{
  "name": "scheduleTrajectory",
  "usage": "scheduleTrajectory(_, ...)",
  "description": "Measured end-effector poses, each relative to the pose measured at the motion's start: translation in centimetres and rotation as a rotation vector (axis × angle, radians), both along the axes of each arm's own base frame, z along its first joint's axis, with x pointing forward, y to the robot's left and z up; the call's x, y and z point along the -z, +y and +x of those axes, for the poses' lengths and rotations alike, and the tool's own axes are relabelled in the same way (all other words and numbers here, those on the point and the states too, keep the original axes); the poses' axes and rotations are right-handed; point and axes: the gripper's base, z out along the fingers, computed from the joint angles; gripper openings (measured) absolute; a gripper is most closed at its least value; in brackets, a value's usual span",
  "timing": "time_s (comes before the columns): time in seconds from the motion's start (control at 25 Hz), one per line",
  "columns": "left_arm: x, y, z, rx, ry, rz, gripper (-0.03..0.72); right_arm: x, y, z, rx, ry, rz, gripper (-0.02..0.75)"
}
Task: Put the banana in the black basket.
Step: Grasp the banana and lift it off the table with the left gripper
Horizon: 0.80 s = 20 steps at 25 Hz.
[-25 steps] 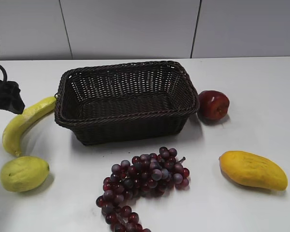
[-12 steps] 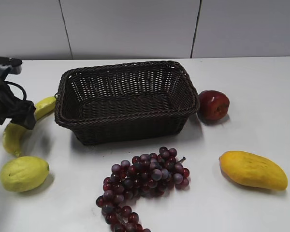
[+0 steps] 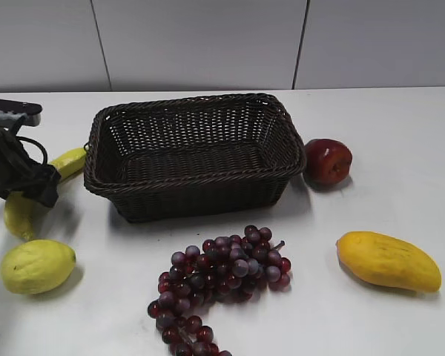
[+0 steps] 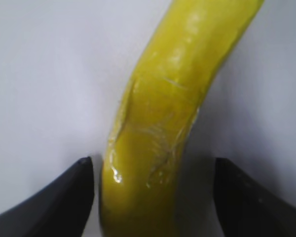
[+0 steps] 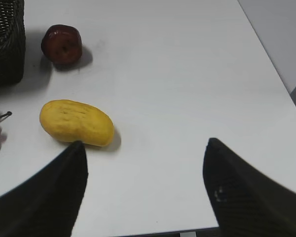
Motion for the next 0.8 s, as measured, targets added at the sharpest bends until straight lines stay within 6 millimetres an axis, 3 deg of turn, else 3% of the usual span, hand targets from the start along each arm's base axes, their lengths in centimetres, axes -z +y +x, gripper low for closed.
scheduleTrajectory(0.24, 0.0, 0.0, 0.0, 0.0, 0.0, 0.0, 0.314, 0.0, 0.0, 0.0, 0.0, 0.0, 0.0, 0.584)
scheduleTrajectory(0.6, -0.8, -0.1, 0.3, 0.003, 0.018, -0.001, 0.312, 0.0, 0.0, 0.0, 0.0, 0.0, 0.0, 0.584)
scheduleTrajectory(0.8, -4.8, 0.2, 0.9, -0.006, -0.049, 0.022, 0.312, 0.0, 0.0, 0.0, 0.0, 0.0, 0.0, 0.584)
